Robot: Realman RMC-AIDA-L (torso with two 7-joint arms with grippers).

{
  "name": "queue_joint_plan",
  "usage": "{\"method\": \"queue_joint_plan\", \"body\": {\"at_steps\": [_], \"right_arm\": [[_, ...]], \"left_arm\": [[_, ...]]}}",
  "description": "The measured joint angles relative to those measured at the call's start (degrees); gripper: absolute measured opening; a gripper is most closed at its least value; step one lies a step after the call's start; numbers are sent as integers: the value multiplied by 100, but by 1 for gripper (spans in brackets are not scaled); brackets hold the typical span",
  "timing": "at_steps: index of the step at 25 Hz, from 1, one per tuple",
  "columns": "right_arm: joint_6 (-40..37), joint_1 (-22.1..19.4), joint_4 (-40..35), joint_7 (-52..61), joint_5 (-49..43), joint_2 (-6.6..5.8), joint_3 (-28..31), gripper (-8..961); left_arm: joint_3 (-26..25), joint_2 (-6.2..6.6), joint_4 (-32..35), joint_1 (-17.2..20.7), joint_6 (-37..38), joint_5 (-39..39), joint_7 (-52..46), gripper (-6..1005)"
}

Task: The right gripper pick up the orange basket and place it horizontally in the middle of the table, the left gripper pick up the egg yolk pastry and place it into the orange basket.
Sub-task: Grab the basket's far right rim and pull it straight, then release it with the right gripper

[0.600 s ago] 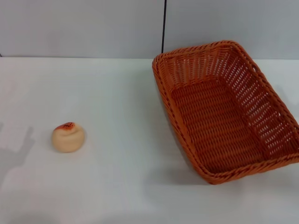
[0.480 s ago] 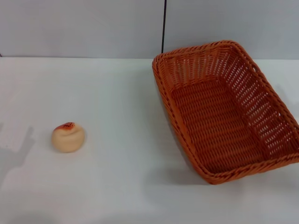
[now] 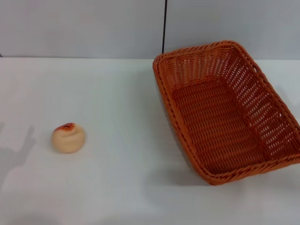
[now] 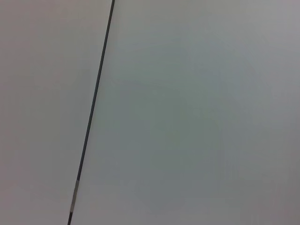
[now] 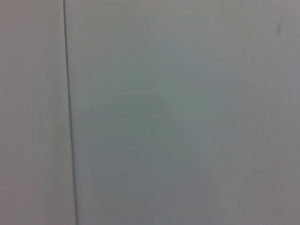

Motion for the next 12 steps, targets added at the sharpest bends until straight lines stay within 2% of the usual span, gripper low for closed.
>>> {"method": "queue_joint_plan", "body": {"at_steps": [1,2,3,4,8,12], "right_arm": [[47,-44,-201,269,-184,-19,-3,815],[242,-125,-708,936,-707,-52,18,814],[242,-125,-708,936,-707,-52,18,814],[385,-169,-1055,1413,-1058,-64,38,813],[909,-274,-2627,3709,-2475,-102,204,810],[964,-197,-4255,6154,-4345,-131,583,807]], "left_arm": [[0,0,0,0,-9,0,-9,809],[0,0,0,2,-17,0,-15,809],[-1,0,-1,5,-24,0,-16,809],[-3,0,0,9,-31,-1,-17,809],[-7,0,-1,12,-45,-1,-22,808],[-1,0,-9,19,-57,0,-29,808]]}}
